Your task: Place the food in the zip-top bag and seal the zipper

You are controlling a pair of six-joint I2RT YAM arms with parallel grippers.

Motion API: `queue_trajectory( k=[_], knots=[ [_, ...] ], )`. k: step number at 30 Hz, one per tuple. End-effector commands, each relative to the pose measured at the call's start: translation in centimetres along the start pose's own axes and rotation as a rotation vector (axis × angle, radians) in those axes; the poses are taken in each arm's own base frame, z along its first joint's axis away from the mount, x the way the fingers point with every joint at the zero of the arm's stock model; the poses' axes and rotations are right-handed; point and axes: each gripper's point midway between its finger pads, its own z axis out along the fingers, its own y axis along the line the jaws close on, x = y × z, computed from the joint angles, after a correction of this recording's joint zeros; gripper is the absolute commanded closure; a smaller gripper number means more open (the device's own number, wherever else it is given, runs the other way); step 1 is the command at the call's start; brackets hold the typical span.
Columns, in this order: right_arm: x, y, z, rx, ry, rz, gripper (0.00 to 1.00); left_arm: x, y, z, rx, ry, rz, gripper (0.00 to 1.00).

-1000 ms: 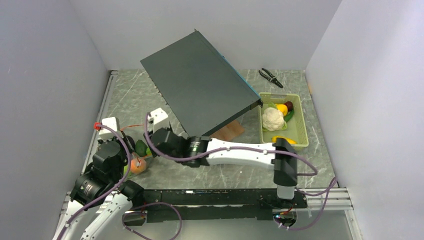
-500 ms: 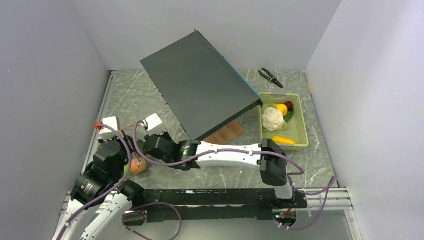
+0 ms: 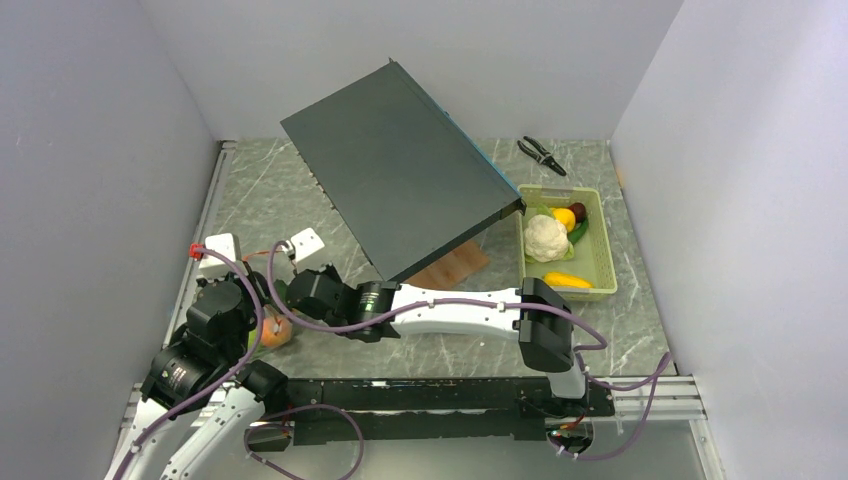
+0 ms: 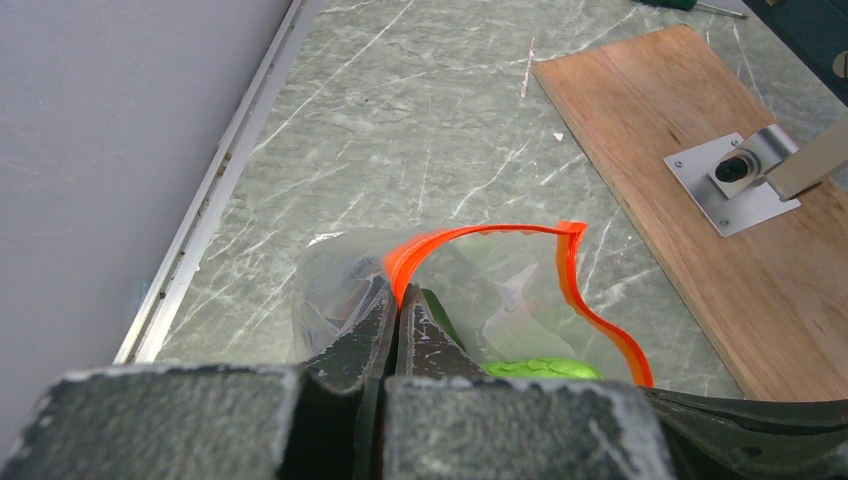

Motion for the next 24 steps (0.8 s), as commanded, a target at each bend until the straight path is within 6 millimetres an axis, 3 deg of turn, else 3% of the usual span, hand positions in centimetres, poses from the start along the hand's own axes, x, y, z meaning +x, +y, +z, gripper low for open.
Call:
queue_trajectory(
  k=[1, 7, 12, 20, 24],
  knots=[
    [-2.8, 1.2, -0.3, -0.030, -0.064, 0.078, 1.00, -0.9, -0.2, 0.1, 0.002, -0.027, -0.027, 1.00],
    [-7.9, 1.8, -2.0, -0.094, -0.185, 0.184, 1.00, -0.9, -0.2, 0.0, 0.001, -0.029, -0.030, 1.00],
    [-10.6, 2.8, -1.8, -0.175, -0.229, 0.270, 1.00, -0.9, -0.2, 0.0, 0.002, -0.030, -0.030, 1.00],
    [-13.3, 3.5, -1.0, -0.213, -0.273, 0.359, 1.00, -0.9, -0.2, 0.0, 0.005, -0.031, -0.029, 1.00],
    [-12.6, 3.8, -0.5, -0.259, -0.256, 0.440, 1.00, -1.0, -0.2, 0.0, 0.004, -0.033, -0.027, 1.00]
  ],
)
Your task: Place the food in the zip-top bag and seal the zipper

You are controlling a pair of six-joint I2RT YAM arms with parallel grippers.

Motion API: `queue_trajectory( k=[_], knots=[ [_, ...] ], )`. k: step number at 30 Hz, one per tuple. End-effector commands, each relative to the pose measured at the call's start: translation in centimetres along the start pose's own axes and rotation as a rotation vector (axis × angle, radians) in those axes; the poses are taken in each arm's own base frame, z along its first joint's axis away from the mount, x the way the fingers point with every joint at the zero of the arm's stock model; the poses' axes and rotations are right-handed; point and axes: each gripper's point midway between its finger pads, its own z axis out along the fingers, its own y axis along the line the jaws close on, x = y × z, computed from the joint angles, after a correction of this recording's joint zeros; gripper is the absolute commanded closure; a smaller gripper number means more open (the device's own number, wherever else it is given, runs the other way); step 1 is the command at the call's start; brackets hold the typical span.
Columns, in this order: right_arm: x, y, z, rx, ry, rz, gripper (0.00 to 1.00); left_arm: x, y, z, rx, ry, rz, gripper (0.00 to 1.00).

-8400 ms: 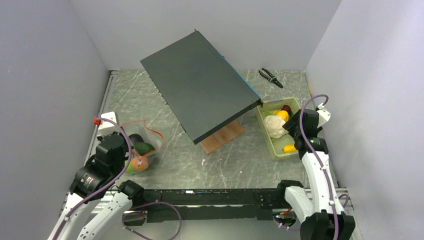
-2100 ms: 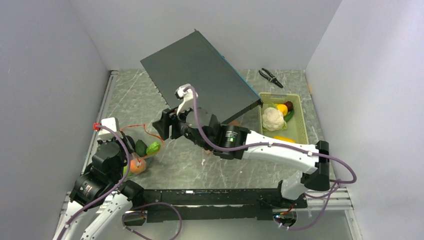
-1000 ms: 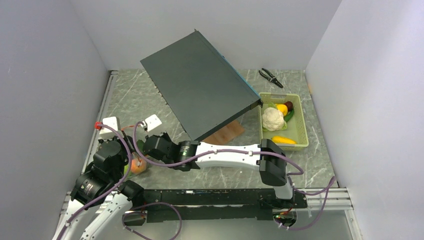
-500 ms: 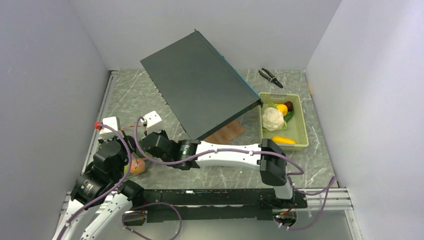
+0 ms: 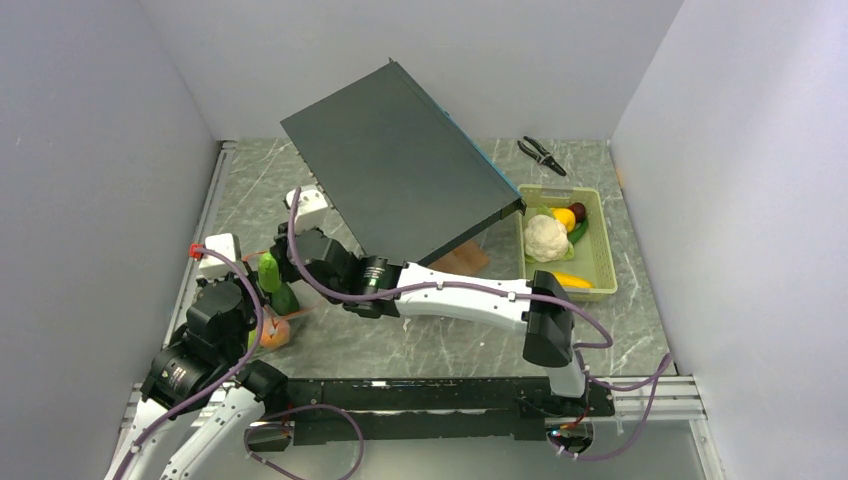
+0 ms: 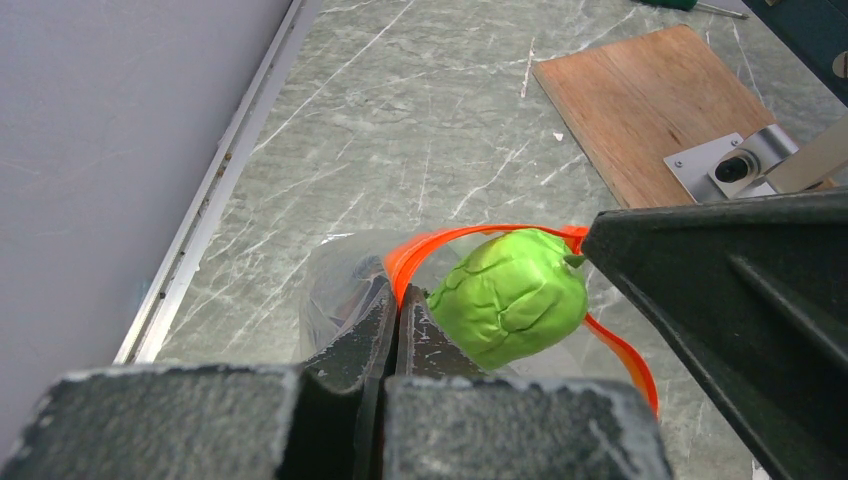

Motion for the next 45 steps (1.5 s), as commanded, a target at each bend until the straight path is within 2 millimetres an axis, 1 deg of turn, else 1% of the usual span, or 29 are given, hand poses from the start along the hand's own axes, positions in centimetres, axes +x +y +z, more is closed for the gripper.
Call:
queue_trajectory(
  k=[1, 4, 5, 6, 7, 8, 10, 11, 13, 15, 19, 21, 24, 28, 29, 31, 32, 35, 37, 38, 40, 41, 43, 45],
  knots=[
    [0.1, 1.3, 0.8, -0.072, -0.004, 0.145, 1.00, -1.0, -0.2, 0.0, 0.005, -0.033, -0.027, 1.00],
    [3.2, 1.0, 1.7, -0.079, 0.065, 0.187, 1.00, -1.0, -0.2, 0.0, 0.005, -0.035, -0.028, 1.00],
    [3.9, 0.9, 1.9, -0.076, 0.079, 0.195, 1.00, -1.0, -0.2, 0.0, 0.006, -0.036, -0.029, 1.00],
    [4.5, 0.6, 2.1, -0.072, 0.082, 0.194, 0.98, -1.0, -0.2, -0.1, 0.006, -0.038, -0.031, 1.00],
    [5.2, 0.2, 2.4, -0.065, 0.089, 0.185, 0.86, -1.0, -0.2, 0.0, 0.007, -0.037, -0.031, 1.00],
    [5.5, -0.2, 2.8, -0.055, 0.097, 0.181, 0.76, -1.0, -0.2, 0.0, 0.006, -0.036, -0.030, 1.00],
    [5.5, -1.3, 3.5, -0.027, 0.122, 0.178, 0.69, -1.0, -0.2, 0.0, 0.006, -0.035, -0.030, 1.00],
    [5.3, -1.8, 3.7, -0.018, 0.127, 0.179, 0.62, -1.0, -0.2, 0.0, 0.006, -0.033, -0.029, 1.00],
    [4.5, -2.4, 3.7, -0.008, 0.131, 0.168, 0.55, -0.9, -0.2, 0.0, 0.006, -0.032, -0.027, 1.00],
    [3.6, -2.5, 3.3, -0.009, 0.127, 0.124, 0.48, -1.0, -0.2, 0.0, 0.005, -0.033, -0.029, 1.00],
    [1.9, -1.8, 2.2, -0.033, 0.143, 0.026, 0.42, -1.0, -0.2, 0.0, 0.008, -0.037, -0.030, 1.00],
    [1.2, -1.7, 1.3, -0.036, 0.154, -0.008, 0.41, -1.0, -0.2, 0.0, 0.007, -0.037, -0.030, 1.00],
    [-0.4, -1.3, -0.8, -0.054, 0.146, -0.047, 0.39, -1.0, -0.3, 0.0, 0.008, -0.033, -0.027, 1.00],
    [-2.8, -0.4, -4.2, -0.109, 0.130, -0.087, 0.39, -0.9, -0.4, 0.1, 0.012, -0.032, -0.025, 1.00],
    [-3.3, -0.3, -5.1, -0.121, 0.128, -0.097, 0.40, -1.0, -0.4, 0.1, 0.014, -0.032, -0.025, 1.00],
    [-4.9, -0.8, -7.0, -0.121, 0.107, -0.112, 0.40, -0.9, -0.4, 0.1, 0.015, -0.029, -0.025, 1.00],
    [-5.6, -1.5, -8.0, -0.107, 0.096, -0.125, 0.40, -0.9, -0.5, 0.1, 0.015, -0.029, -0.025, 1.00],
    [-8.6, -3.6, -11.6, -0.073, 0.034, -0.132, 0.40, -0.9, -0.5, 0.1, 0.019, -0.030, -0.026, 1.00],
    [-10.5, -5.4, -14.3, -0.061, -0.020, -0.116, 0.39, -0.9, -0.5, 0.0, 0.020, -0.029, -0.025, 1.00],
    [-11.8, -6.6, -15.7, -0.050, -0.055, -0.099, 0.38, -0.9, -0.6, 0.1, 0.022, -0.028, -0.025, 1.00],
    [-13.6, -10.0, -18.3, 0.002, -0.113, -0.067, 0.36, -0.9, -0.6, 0.0, 0.028, -0.026, -0.028, 1.00],
    [-14.4, -12.1, -19.4, 0.050, -0.141, -0.053, 0.35, -0.9, -0.7, 0.0, 0.032, -0.028, -0.029, 1.00],
    [-15.5, -17.3, -21.8, 0.189, -0.188, -0.017, 0.35, -1.0, -0.7, 0.0, 0.034, -0.031, -0.029, 1.00],
    [-15.9, -22.2, -24.2, 0.333, -0.220, 0.010, 0.35, -1.0, -0.7, 0.0, 0.036, -0.032, -0.030, 1.00]
  ],
)
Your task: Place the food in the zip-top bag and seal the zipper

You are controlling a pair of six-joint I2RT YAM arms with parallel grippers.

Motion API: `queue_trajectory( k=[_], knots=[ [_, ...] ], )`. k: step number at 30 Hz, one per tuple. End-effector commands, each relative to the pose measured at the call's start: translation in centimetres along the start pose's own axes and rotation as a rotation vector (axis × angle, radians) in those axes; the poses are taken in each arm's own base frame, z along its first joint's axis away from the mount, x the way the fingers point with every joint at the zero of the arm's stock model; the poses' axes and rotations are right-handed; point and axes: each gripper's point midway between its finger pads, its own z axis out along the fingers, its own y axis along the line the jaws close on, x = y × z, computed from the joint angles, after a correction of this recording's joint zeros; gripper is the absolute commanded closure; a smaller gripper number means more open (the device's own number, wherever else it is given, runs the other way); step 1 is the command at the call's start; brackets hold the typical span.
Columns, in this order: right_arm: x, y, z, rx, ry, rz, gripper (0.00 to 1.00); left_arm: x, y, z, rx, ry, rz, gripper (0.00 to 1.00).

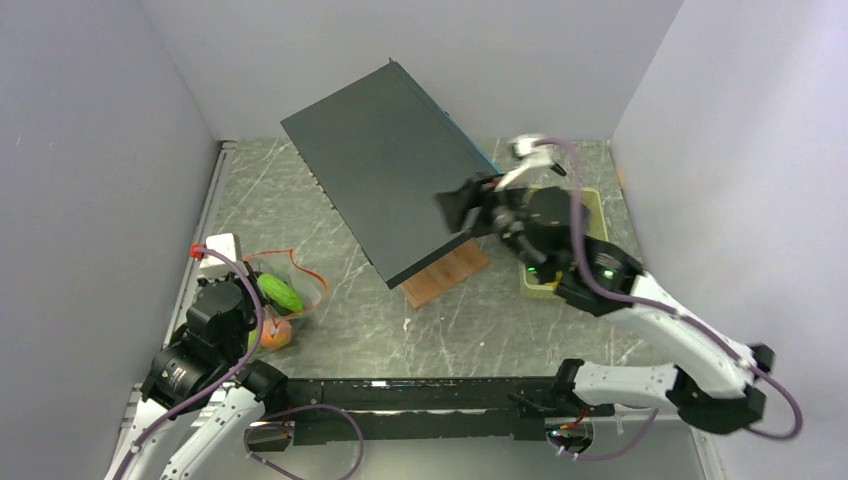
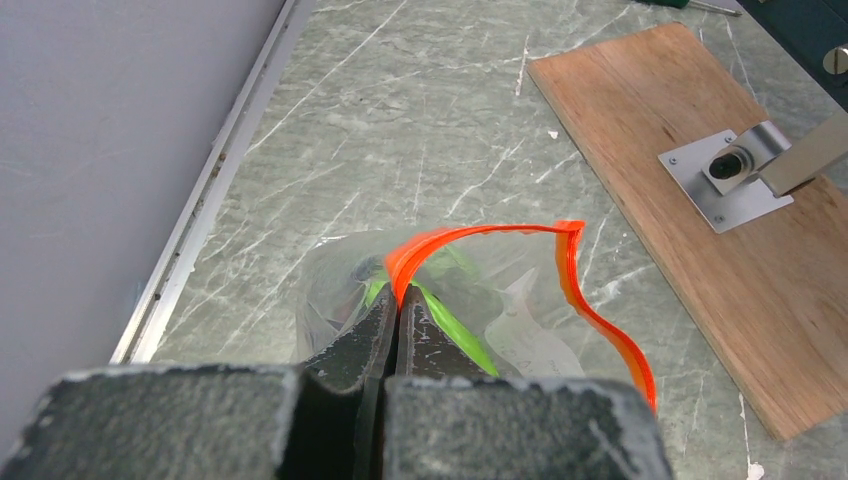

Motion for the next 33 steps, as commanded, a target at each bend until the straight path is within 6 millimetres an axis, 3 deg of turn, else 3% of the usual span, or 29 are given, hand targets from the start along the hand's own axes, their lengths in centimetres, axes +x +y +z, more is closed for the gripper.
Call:
queue_trajectory(
  k=[1, 6, 10, 14, 17, 21, 24, 29, 33],
  knots=[
    [-1.4, -10.6, -3.8, 0.332, -0.083, 0.024, 0.35, -1.0, -0.6, 0.0, 0.029, -0.033, -0.029, 1.00],
    [-1.2, -20.0, -7.9, 0.688, -0.163, 0.033, 0.34, -0.9, -0.9, 0.1, 0.037, -0.028, -0.024, 1.00],
    [0.7, -27.6, -9.9, 0.938, -0.121, 0.102, 0.36, -0.8, -0.9, 0.2, 0.035, -0.018, -0.019, 1.00],
    [3.7, -33.9, -12.0, 1.094, -0.078, 0.258, 0.38, -0.8, -0.8, 0.2, 0.032, -0.021, -0.021, 1.00],
    [6.7, -37.2, -12.7, 1.139, -0.019, 0.409, 0.39, -0.8, -0.8, 0.2, 0.033, -0.021, -0.019, 1.00],
    [11.8, -39.8, -13.9, 1.288, 0.098, 0.634, 0.40, -0.9, -0.8, 0.1, 0.033, -0.025, -0.022, 1.00],
    [13.9, -40.6, -15.2, 1.427, 0.131, 0.740, 0.40, -0.9, -0.8, 0.1, 0.035, -0.029, -0.025, 1.00],
    [15.8, -41.4, -15.0, 1.482, 0.161, 0.820, 0.32, -1.1, -0.7, -0.1, 0.039, -0.039, -0.032, 1.00],
    [16.5, -42.3, -14.4, 1.487, 0.147, 0.858, 0.33, -1.2, -0.6, -0.2, 0.040, -0.045, -0.037, 1.00]
  ],
)
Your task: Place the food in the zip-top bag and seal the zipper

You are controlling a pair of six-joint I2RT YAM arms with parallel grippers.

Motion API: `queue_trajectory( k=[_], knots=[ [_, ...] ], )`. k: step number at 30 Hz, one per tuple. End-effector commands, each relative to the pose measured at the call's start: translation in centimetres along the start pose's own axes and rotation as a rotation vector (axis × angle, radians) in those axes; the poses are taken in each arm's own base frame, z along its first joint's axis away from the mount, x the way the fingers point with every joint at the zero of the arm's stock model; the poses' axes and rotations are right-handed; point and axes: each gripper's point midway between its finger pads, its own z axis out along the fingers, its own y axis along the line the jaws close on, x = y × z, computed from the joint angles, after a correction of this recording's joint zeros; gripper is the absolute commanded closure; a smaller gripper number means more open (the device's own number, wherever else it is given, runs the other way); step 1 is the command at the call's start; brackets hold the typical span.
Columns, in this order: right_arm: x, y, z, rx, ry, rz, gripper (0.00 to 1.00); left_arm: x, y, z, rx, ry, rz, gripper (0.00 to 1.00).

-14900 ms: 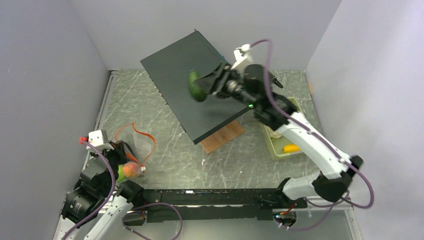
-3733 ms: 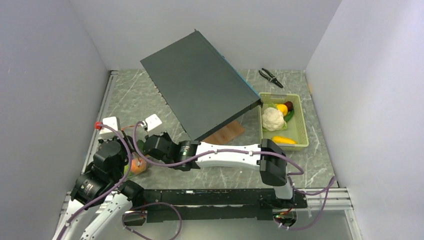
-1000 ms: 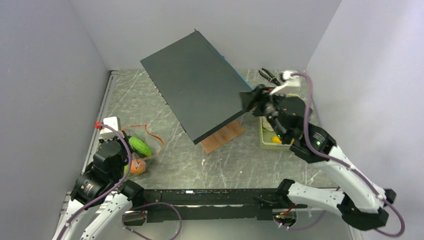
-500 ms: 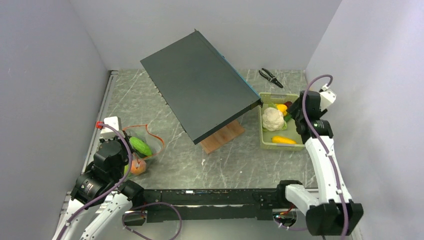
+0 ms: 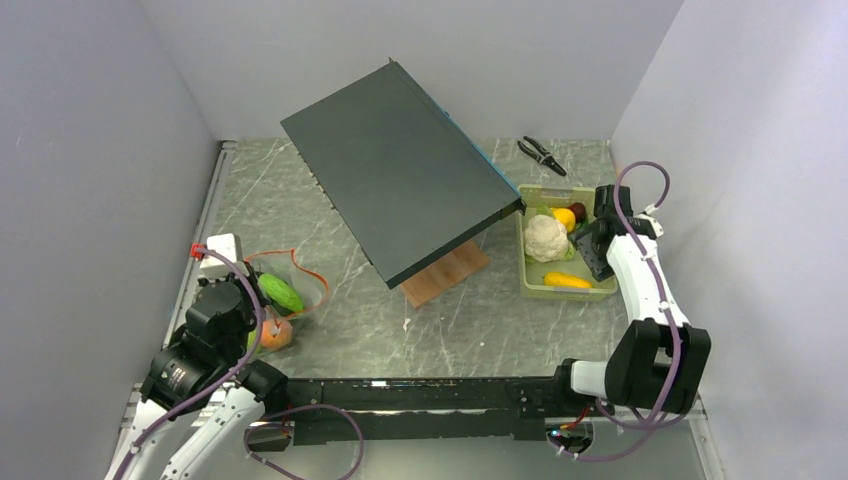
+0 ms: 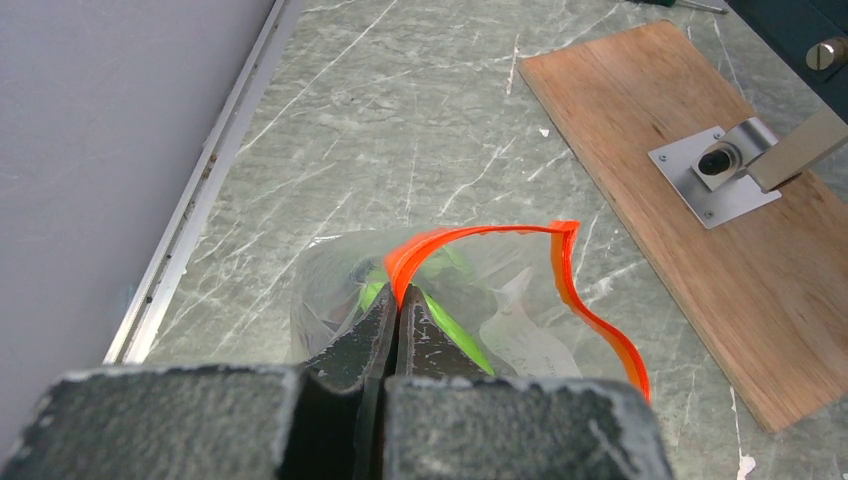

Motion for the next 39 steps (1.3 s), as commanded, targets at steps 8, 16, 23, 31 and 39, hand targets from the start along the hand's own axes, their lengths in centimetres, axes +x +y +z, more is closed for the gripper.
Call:
queue_trajectory(
  k=[8, 16, 23, 31, 39],
  knots=[
    [1.5, 2.0, 2.0, -0.006, 0.112, 0.128, 0.36, -1.3, -0.3, -0.2, 0.023, -0.052, -0.037, 1.00],
    [3.3, 1.3, 3.3, 0.069, 0.186, 0.169, 0.42, -1.3, -0.3, -0.2, 0.024, -0.056, -0.039, 1.00],
    [5.0, -0.2, 5.7, 0.148, 0.226, 0.212, 0.45, -1.3, -0.4, -0.2, 0.029, -0.055, -0.037, 1.00],
    [7.0, -0.5, 8.5, 0.175, 0.289, 0.202, 0.56, -1.3, -0.4, -0.1, 0.025, -0.051, -0.031, 1.00],
    [5.2, 1.3, 8.2, 0.113, 0.268, 0.111, 0.42, -1.3, -0.5, 0.0, 0.026, -0.049, -0.027, 1.00]
  ],
)
